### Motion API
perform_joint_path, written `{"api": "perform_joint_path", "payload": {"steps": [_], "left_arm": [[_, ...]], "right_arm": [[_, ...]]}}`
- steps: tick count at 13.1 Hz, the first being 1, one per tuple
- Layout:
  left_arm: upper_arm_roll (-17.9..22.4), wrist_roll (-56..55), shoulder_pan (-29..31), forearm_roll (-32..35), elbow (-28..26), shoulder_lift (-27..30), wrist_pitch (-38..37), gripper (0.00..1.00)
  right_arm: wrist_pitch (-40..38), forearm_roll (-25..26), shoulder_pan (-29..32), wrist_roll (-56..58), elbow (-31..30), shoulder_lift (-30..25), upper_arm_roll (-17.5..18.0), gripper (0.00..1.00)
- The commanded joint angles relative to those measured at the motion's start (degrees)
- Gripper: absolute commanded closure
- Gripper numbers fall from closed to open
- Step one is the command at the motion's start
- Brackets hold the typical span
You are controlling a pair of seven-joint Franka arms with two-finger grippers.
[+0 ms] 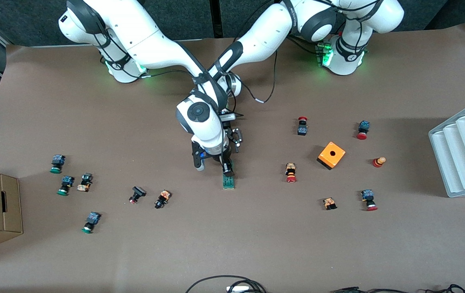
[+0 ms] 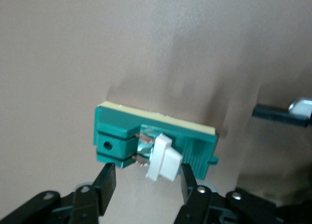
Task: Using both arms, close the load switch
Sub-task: 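Swing the white handle upward with the right gripper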
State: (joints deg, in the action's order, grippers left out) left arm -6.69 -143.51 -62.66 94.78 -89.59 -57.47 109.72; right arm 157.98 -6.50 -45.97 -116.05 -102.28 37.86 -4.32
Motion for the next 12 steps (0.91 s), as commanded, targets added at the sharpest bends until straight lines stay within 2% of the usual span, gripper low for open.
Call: {"api": "perform_joint_path", "payload": {"steps": [1,4,9,12], "left_arm": [[0.3,-0.9,0.1,0.1,-0.7,-2.0,0.8,0.00],[0.3,-1.0,0.3,1.3,-0.6,-2.0,0.8,0.00],[0.3,-1.2,0.3,1.3,-0.6,-2.0,0.8,0.00],[0.3,-1.2,0.3,1.3,-0.6,-2.0,0.8,0.00]], "right_arm": [[3.8,2.5,0.2,-1.6,-5.7,-2.7,-0.2,0.38],[3.9,2.5,0.4,-1.6,-5.1,-2.6,-0.2,0.39],[4.6,2.5,0.4,-1.6,-4.1,-2.0,-0.2,0.46],[4.9,2.5,0.1,-1.7,-4.1,-1.4,-0.2,0.45]]}}
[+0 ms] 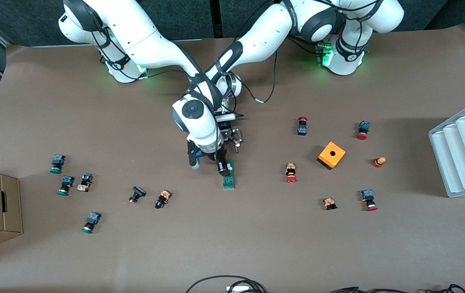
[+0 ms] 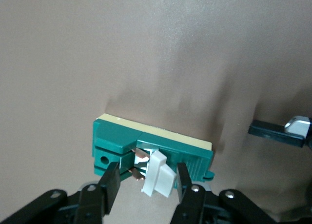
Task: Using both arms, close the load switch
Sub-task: 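Swing the white handle upward with the right gripper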
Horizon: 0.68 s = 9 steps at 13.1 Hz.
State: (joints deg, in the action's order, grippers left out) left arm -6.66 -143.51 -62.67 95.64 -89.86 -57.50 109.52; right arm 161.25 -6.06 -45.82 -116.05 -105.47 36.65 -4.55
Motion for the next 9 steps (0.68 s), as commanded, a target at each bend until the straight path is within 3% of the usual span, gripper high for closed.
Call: {"api": "perform_joint_path", "payload": {"steps": [1,4,9], "left_arm": [[0.2,-1.2,0.3,0.4,-0.3,-2.0,1.0,0.00],[0.2,-1.2,0.3,0.4,-0.3,-2.0,1.0,0.00],[0.2,-1.2,0.2,0.4,-0.3,-2.0,1.0,0.00]], "right_arm": [[2.0,2.1,-0.1,-1.6,-0.9,0.0,0.1,0.45],[2.4,2.1,-0.2,-1.7,-0.7,0.3,0.1,0.46],[2.3,2.1,0.3,-1.6,0.6,0.6,0.1,0.67]]}}
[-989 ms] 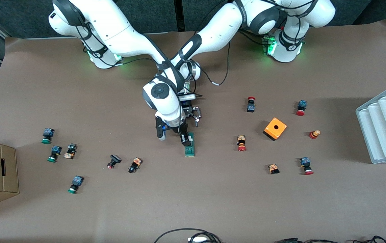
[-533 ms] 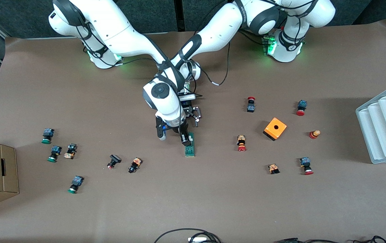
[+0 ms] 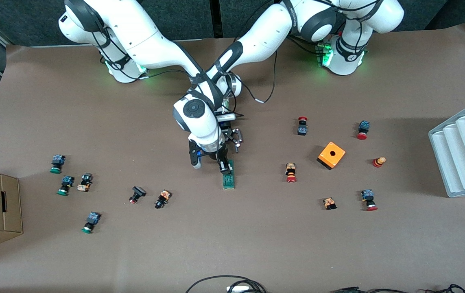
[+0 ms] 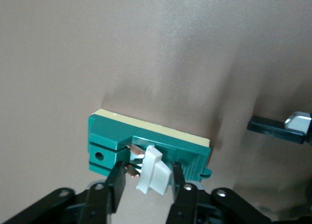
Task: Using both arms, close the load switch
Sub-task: 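Swing the white handle upward with the right gripper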
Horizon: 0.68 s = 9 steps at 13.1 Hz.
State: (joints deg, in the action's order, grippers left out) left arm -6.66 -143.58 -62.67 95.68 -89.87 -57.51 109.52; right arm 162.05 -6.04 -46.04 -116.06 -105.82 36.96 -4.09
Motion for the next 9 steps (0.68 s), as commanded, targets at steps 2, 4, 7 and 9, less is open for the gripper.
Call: {"api": "perform_joint_path", "payload": {"steps": [2,4,7,9], "left_arm": [[0.2,-1.2,0.2,0.4,-0.3,-2.1,1.0,0.00],[0.2,-1.1,0.2,0.4,-0.3,-2.1,1.0,0.00],[0.3,-1.1,0.2,0.4,-0.3,-2.1,1.0,0.00],[0.2,-1.1,0.2,0.4,-0.3,-2.1,1.0,0.00]], "right_arm": [[1.3,2.1,0.7,-1.5,1.5,0.3,-0.4,0.70],[0.7,2.1,1.5,-1.5,2.6,0.3,-0.3,0.70],[-0.1,1.9,2.0,-1.5,4.2,0.3,-0.3,0.70],[-0.2,1.9,2.1,-1.5,4.7,0.3,-0.3,0.70]]}}
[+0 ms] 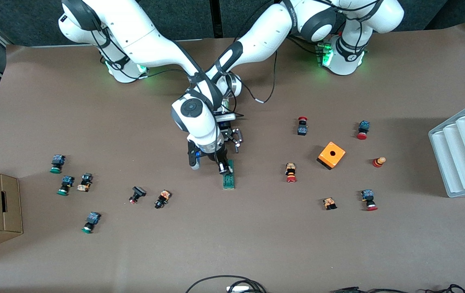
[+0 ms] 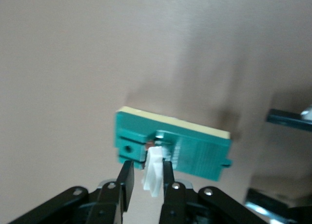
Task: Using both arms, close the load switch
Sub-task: 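Swing the white handle upward with the right gripper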
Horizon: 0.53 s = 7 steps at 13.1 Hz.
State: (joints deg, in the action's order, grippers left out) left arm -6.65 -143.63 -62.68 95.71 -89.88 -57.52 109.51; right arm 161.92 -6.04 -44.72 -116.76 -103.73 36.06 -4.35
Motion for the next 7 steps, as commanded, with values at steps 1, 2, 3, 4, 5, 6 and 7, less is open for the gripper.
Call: {"api": "perform_joint_path", "payload": {"steps": [1,2,3,4,5,6,7], "left_arm": [[0.2,-1.0,0.2,0.4,-0.3,-2.1,1.0,0.00],[0.3,-1.0,0.2,0.4,-0.3,-2.1,1.0,0.00],[0.3,-1.0,0.2,0.4,-0.3,-2.1,1.0,0.00],[0.2,-1.0,0.2,0.4,-0.3,-2.1,1.0,0.00],[0.2,-1.0,0.2,0.4,-0.3,-2.1,1.0,0.00],[0.2,-1.0,0.2,0.4,-0.3,-2.1,1.0,0.00],[0.2,-1.0,0.2,0.4,-0.3,-2.1,1.0,0.00]], "right_arm": [[0.0,2.0,0.9,-0.8,2.6,1.3,0.0,0.70],[0.0,2.0,0.9,-0.8,2.7,1.6,0.0,0.70],[0.0,2.0,0.9,-0.8,2.7,1.7,0.0,0.73],[0.0,2.0,0.9,-0.8,2.8,1.9,0.0,0.73],[0.0,2.0,0.9,-0.8,2.8,2.1,0.0,0.76],[0.0,2.0,0.9,-0.8,2.8,2.3,0.0,0.78],[0.0,1.9,0.9,-0.8,3.4,2.5,0.0,0.79]]}}
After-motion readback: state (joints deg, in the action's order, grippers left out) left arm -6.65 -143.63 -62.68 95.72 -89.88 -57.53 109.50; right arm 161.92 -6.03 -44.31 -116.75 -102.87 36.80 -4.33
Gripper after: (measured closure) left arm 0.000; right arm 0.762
